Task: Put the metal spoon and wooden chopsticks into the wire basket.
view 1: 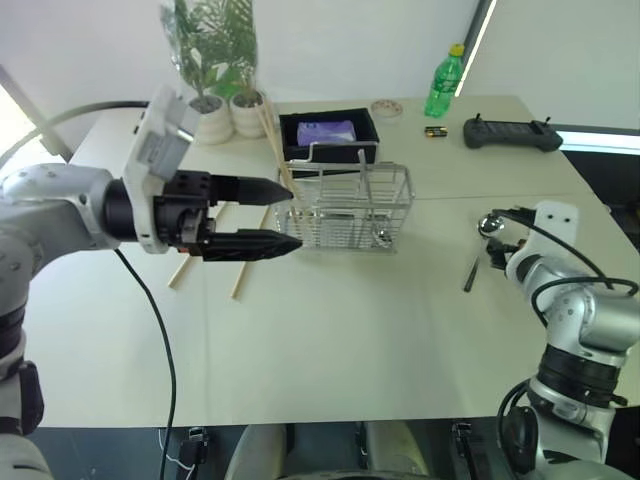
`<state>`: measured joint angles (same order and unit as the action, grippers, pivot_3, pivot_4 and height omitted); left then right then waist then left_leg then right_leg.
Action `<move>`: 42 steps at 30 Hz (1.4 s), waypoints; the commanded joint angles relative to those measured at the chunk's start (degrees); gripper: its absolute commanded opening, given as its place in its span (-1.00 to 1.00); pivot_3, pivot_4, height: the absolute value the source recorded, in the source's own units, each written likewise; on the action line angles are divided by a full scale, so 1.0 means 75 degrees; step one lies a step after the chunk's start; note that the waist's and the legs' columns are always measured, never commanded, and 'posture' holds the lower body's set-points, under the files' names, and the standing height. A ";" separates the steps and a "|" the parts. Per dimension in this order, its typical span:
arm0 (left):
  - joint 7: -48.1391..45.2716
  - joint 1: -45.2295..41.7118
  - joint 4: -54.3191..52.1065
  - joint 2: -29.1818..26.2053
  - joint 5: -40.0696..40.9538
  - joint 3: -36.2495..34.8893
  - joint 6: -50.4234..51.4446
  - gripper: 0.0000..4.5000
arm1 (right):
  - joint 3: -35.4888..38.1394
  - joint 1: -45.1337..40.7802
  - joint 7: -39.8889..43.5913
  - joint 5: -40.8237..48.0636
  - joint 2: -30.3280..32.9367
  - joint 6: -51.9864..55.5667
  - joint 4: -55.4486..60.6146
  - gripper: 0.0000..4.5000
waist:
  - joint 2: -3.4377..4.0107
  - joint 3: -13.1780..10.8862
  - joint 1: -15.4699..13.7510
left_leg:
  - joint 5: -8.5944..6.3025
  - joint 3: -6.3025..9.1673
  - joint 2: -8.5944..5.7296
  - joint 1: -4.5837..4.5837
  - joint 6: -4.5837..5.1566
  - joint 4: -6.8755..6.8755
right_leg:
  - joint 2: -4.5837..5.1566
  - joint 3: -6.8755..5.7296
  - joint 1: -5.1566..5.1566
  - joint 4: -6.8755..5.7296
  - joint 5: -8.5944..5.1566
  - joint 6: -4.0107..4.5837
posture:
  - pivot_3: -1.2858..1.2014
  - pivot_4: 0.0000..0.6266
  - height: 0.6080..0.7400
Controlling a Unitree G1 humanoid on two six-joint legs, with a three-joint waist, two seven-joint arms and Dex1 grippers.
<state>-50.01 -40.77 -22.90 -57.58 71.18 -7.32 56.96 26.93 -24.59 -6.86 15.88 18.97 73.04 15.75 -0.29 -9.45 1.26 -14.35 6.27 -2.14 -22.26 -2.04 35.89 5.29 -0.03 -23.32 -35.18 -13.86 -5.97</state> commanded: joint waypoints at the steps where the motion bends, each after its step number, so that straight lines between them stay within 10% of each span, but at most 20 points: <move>1: -0.0171 -0.0115 0.0034 0.0038 -0.0196 -0.0079 -0.0042 0.72 | 0.0046 -0.0155 -0.0037 -0.0102 -0.0075 -0.0193 0.0266 0.49 | 0.0000 0.0000 -0.0016 | 0.0000 0.0002 0.0001 0.0004 0.0000 0.0000 | -0.0002 0.0000 0.0001 -0.0004 0.0000 0.0000 | 0.03 -0.52 0.61; 25: 0.0076 -0.0533 0.0196 0.0386 -0.0270 -0.0206 0.0175 0.72 | -0.0074 -0.0722 -0.0083 -0.0497 -0.0679 -0.2145 -0.2469 0.49 | -0.0015 0.0008 -0.0011 | 0.0001 0.0013 0.0009 0.0008 0.0000 0.0013 | -0.0018 0.0003 0.0017 -0.0003 0.0003 -0.0001 | 0.03 -0.52 0.61; 28: 0.0080 -0.0560 0.0191 0.0360 -0.0235 -0.0228 0.0244 0.75 | -0.0101 -0.0721 -0.0105 -0.0492 -0.0697 -0.2313 -0.2594 0.17 | -0.0020 0.0010 -0.0010 | 0.0001 0.0013 0.0009 0.0011 0.0000 0.0015 | -0.0018 0.0004 0.0021 -0.0004 0.0002 0.0000 | 0.03 -0.52 0.61; 33: 0.0065 -0.0561 0.0116 0.0321 -0.0126 -0.0281 0.0390 0.75 | -0.0122 -0.0691 -0.0144 -0.0502 -0.0742 -0.2452 -0.2646 -0.94 | -0.0021 0.0011 0.0017 | 0.0001 0.0013 0.0013 0.0015 0.0000 0.0013 | -0.0023 0.0006 0.0020 -0.0007 0.0003 -0.0001 | 0.03 -0.52 0.61; 42: -0.0013 -0.0556 0.0132 0.0324 -0.0231 -0.0263 0.0375 0.75 | -0.0540 -0.0587 0.0033 -0.0743 -0.0461 -0.2833 -0.2522 -0.97 | -0.0021 0.0010 0.0008 | 0.0000 0.0014 0.0014 0.0015 0.0000 0.0014 | -0.0026 0.0006 0.0021 -0.0007 0.0003 0.0000 | 0.03 -0.52 0.61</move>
<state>-49.89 -43.54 -21.41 -54.70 69.34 -7.55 59.88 24.14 -29.16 -7.56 10.87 14.67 53.03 -3.60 -0.45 -9.37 1.32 -14.34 6.38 -2.04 -22.14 -2.04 35.99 5.09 0.01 -23.17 -35.23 -13.84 -5.96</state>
